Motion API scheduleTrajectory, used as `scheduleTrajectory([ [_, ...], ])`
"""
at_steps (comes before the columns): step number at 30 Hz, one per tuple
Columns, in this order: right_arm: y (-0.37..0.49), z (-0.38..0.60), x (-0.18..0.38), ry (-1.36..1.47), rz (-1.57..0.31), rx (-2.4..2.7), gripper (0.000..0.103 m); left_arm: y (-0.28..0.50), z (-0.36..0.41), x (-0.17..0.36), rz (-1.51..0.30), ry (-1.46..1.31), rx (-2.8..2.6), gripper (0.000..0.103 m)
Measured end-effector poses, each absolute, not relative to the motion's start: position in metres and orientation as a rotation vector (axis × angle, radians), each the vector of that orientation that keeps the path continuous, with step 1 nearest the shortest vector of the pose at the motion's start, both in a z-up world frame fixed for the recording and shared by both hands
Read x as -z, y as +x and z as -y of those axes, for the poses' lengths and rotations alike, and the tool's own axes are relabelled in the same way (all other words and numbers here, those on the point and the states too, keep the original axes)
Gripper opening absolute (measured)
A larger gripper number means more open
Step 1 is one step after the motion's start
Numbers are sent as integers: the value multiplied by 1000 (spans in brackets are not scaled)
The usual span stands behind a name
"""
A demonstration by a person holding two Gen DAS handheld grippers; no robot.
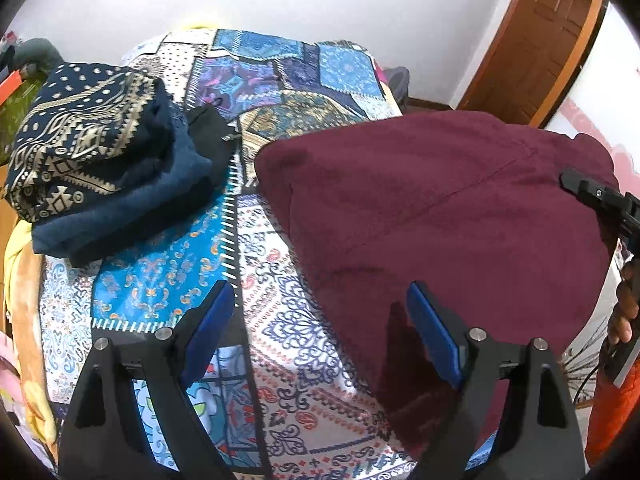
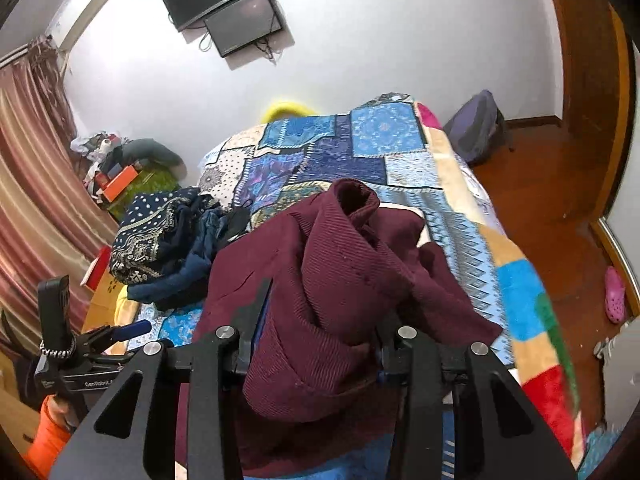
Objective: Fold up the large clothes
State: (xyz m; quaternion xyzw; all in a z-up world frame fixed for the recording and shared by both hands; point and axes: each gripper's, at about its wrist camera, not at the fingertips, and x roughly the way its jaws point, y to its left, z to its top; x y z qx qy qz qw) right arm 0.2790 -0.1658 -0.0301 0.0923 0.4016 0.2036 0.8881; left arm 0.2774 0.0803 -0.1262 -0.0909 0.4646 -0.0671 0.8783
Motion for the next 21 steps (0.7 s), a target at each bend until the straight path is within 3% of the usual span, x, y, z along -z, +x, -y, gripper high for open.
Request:
scheduleTrajectory([
  [9,281,212,90,276,-977,-364,42,282,-57,141,-1013,-159,167,88],
  [14,272,217,86,233,-963,-348,57,284,-54,142,-1014,-162,159,88],
  [21,268,225,78,201,-971,-335,69,286,-56,145,-1025,-204,160,88],
])
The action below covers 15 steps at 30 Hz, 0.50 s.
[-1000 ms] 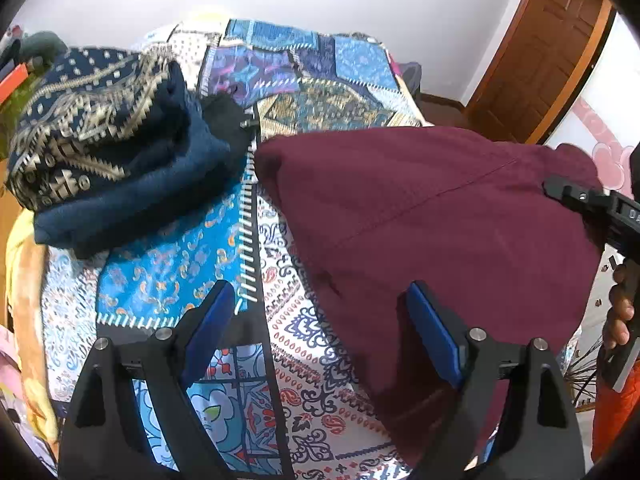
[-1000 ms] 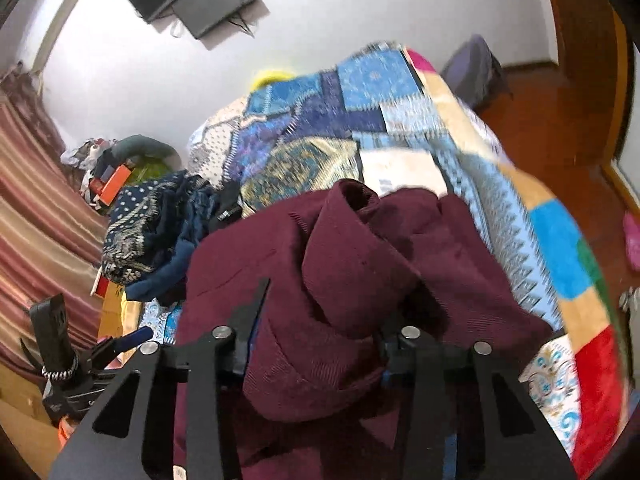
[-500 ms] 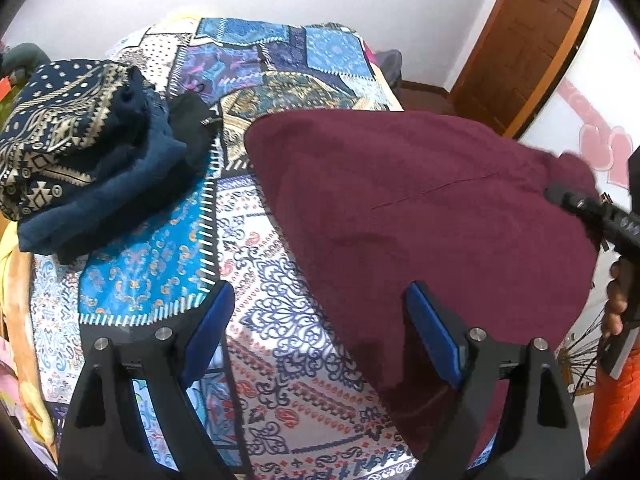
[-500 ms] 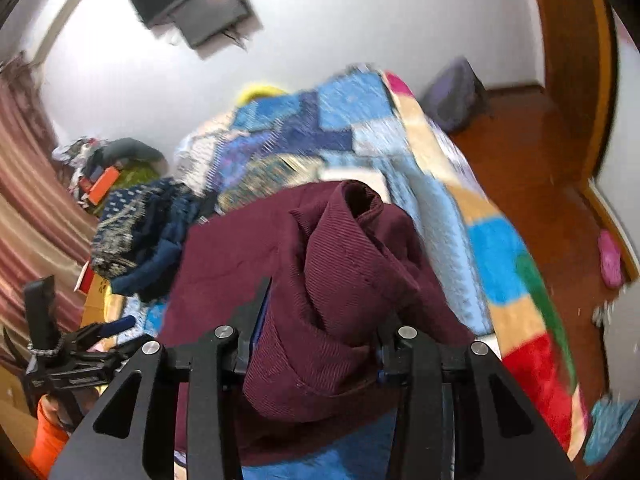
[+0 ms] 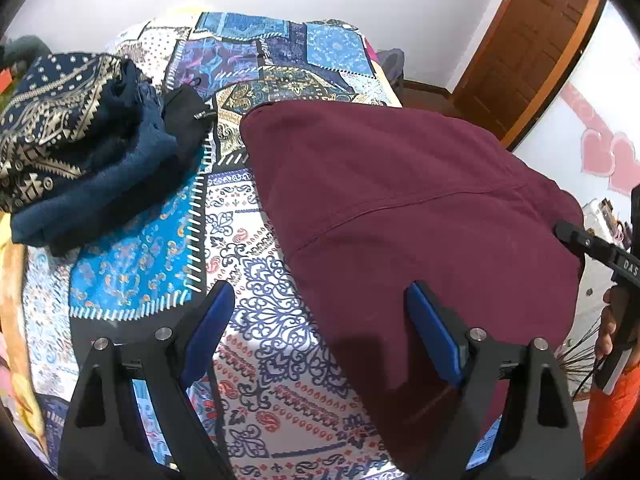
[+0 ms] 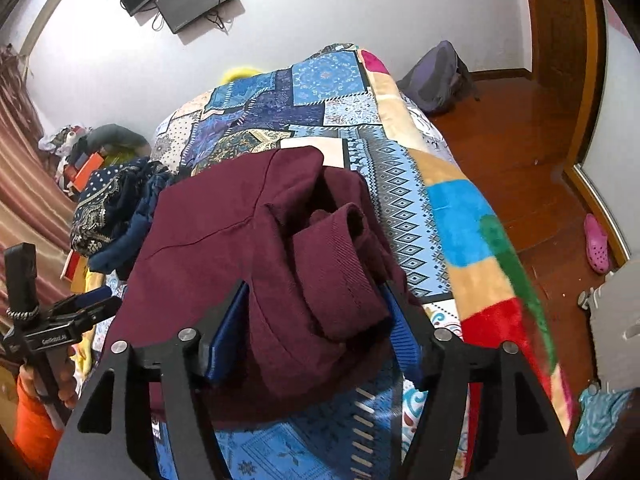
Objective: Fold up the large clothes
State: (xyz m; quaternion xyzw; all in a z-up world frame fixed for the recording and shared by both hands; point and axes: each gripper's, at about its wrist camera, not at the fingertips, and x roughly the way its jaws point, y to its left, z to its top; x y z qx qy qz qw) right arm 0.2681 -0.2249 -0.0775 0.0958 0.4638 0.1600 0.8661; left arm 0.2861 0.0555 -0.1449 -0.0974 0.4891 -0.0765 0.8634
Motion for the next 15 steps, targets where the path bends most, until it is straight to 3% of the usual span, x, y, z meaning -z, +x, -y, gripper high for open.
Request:
scheduleTrajectory([
  [1,267,226,78,194,-971,-322,75,287,-57,147,-1032,-225,167,88],
  [6,268,232,83,223,-982,-321,79,296,-64,158,-1075,-349,197,93],
  [13,285,246,104,358,-1042,-346,97,313,-79,189,-1160,-607,251,99],
  [15,292,252,115,434,-1081,-369,98,319,-80,198,-1178,-660,265,99],
])
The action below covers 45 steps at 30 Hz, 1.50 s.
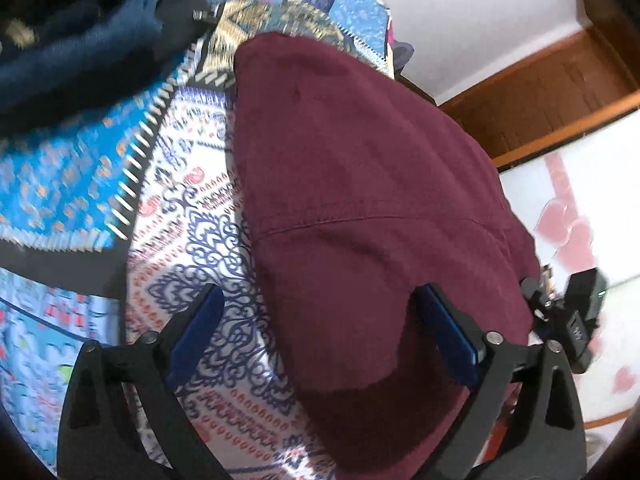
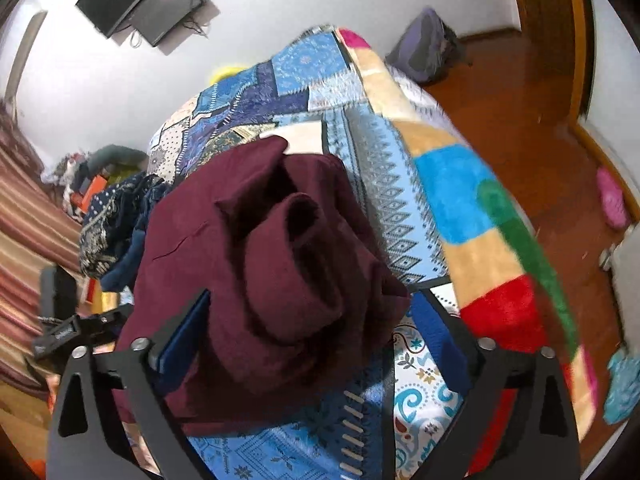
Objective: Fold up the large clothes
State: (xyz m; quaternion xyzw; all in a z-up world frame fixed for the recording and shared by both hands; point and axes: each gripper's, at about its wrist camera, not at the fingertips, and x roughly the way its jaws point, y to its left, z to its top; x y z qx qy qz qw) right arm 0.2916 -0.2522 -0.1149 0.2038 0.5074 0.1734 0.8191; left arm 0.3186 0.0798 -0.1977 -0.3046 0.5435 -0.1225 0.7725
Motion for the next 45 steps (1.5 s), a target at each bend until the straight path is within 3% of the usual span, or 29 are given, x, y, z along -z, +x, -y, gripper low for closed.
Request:
scheduleTrajectory([
  [12,302,256,132,601,-1134,-430,101,350,-66,217,-1223,-792,316,103],
  [15,300,257,133,619,-1127,-431,97,353,-59,215,-1219,-785,324,102],
  [16,298,258,131,614,-1120,-435,90,354,-55,214,-1215,-778,322,101],
  [18,295,256,125,601,-1106,-441,79,352,-51,210,-1199,-768,325,92],
  [20,293,253,119,589,-1092,-455,60,347,-51,201,-1173,-740,319,82],
  [22,293,249,113,581,-1082,-460,50,342,-51,191,-1143,-701,309,70],
  [24,293,244,107,565,-1070,-455,46,336,-54,178,-1111,-669,306,53],
  [27,294,238,97,542,-1043,-454,41,330,-58,156,-1053,-618,321,36],
  [35,309,202,55,479,-967,-512,36,313,-68,80,-870,-390,314,27],
  [45,345,88,-24,363,-812,-678,35,312,-181,-15,-652,-371,232,27],
])
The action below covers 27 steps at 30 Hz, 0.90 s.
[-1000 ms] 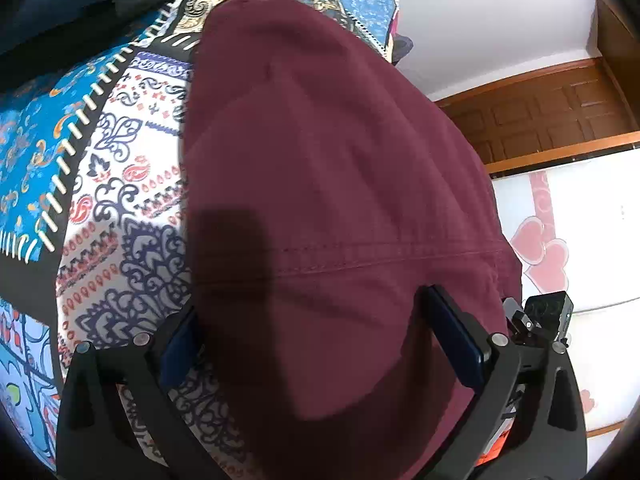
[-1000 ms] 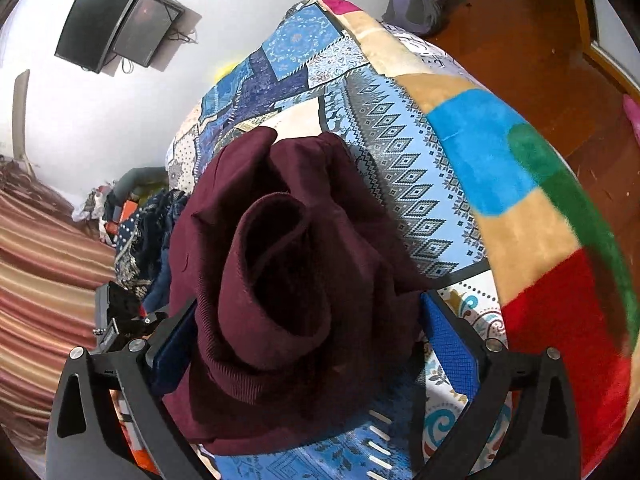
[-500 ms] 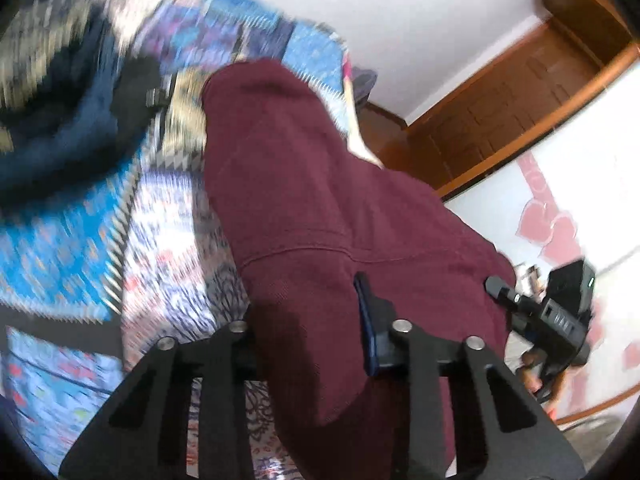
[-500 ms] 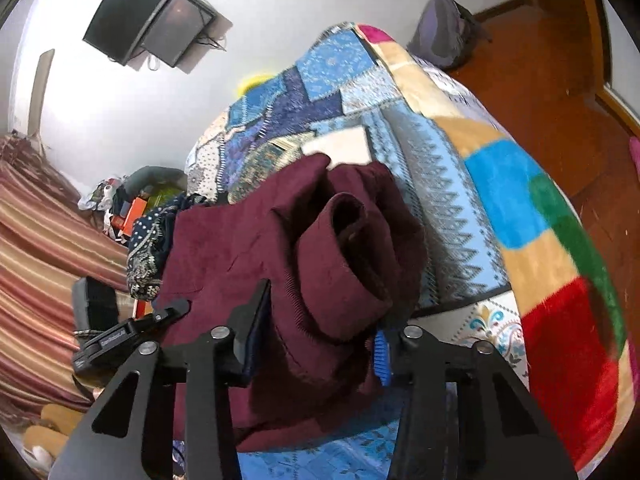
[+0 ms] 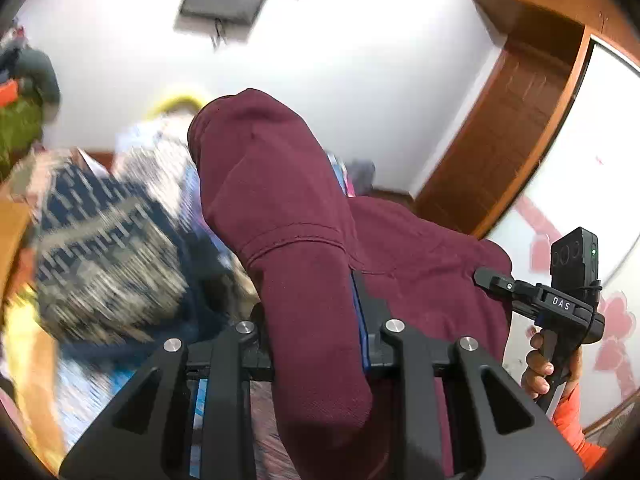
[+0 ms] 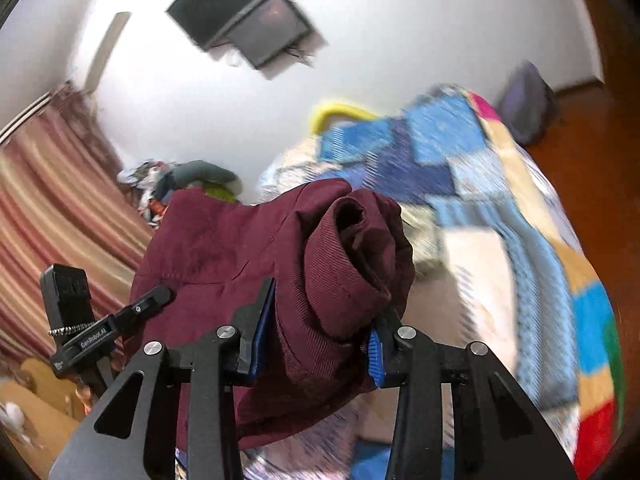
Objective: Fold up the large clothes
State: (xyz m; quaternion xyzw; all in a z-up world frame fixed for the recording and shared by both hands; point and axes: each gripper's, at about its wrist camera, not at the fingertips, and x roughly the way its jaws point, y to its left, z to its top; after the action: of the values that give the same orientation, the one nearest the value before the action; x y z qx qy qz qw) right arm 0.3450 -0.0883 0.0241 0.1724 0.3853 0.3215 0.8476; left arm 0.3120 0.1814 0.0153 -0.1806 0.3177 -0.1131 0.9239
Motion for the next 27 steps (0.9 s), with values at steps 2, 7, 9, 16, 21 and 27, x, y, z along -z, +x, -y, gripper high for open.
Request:
scheduleTrajectory([
  [2,354,58,-35,352,-775,-717,35,312,-218,-34,-612,-376,205,27],
  [7,378,-24,-44,311,-724,-802,35,316,-294,-57,-573,-338,118,27],
  [9,393,-57,-37,302,-727,-828,35,322,-324,-56,-573,-316,74,27],
  [16,438,-143,45,241,-861,-818,35,378,-413,39,-750,-336,-114,30],
  [21,448,-168,107,104,-940,-745,43,394,-437,103,-821,-333,-180,46],
  [27,439,-166,90,5,-935,-748,48,392,-433,95,-824,-316,-223,51],
])
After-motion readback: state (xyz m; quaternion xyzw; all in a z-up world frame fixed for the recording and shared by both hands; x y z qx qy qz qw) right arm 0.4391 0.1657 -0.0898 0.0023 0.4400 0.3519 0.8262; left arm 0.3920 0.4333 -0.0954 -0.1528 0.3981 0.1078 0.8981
